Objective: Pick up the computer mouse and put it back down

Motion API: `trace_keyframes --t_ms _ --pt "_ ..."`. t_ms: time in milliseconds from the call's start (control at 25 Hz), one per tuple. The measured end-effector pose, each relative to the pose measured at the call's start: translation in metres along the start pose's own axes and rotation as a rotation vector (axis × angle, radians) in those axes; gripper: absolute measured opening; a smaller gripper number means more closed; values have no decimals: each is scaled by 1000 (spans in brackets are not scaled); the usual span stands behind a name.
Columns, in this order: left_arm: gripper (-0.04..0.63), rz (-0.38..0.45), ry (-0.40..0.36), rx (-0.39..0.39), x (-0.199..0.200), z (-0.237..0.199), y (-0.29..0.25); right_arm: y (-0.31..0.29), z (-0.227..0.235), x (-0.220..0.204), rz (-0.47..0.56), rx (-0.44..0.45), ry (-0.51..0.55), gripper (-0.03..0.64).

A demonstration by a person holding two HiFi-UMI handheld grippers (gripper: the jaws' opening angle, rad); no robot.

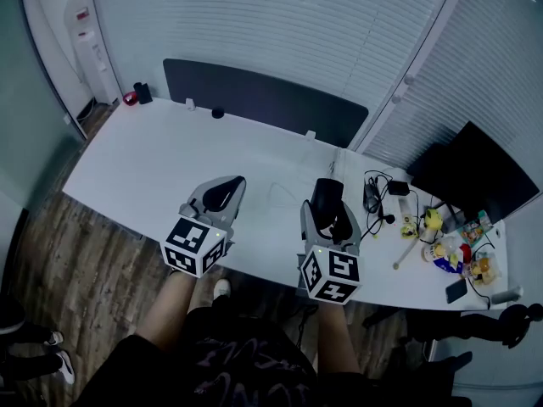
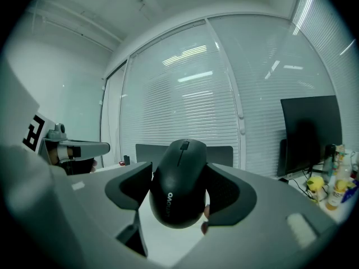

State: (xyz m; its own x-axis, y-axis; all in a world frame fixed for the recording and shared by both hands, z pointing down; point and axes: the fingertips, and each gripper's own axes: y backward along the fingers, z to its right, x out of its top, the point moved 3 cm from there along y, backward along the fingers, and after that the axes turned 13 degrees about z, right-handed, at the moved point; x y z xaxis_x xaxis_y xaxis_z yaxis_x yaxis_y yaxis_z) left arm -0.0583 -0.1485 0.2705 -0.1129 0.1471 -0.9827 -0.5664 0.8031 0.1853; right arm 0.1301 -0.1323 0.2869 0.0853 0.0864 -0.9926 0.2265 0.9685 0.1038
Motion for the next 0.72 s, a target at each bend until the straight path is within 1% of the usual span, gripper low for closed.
trace_keyframes --t_ms 400,720 --pt "2 -37 19 10 -13 -10 3 -7 -8 -16 -48 9 -6 310" --pt "2 -71 45 13 -31 -14 6 -6 -11 -34 -87 6 -14 310"
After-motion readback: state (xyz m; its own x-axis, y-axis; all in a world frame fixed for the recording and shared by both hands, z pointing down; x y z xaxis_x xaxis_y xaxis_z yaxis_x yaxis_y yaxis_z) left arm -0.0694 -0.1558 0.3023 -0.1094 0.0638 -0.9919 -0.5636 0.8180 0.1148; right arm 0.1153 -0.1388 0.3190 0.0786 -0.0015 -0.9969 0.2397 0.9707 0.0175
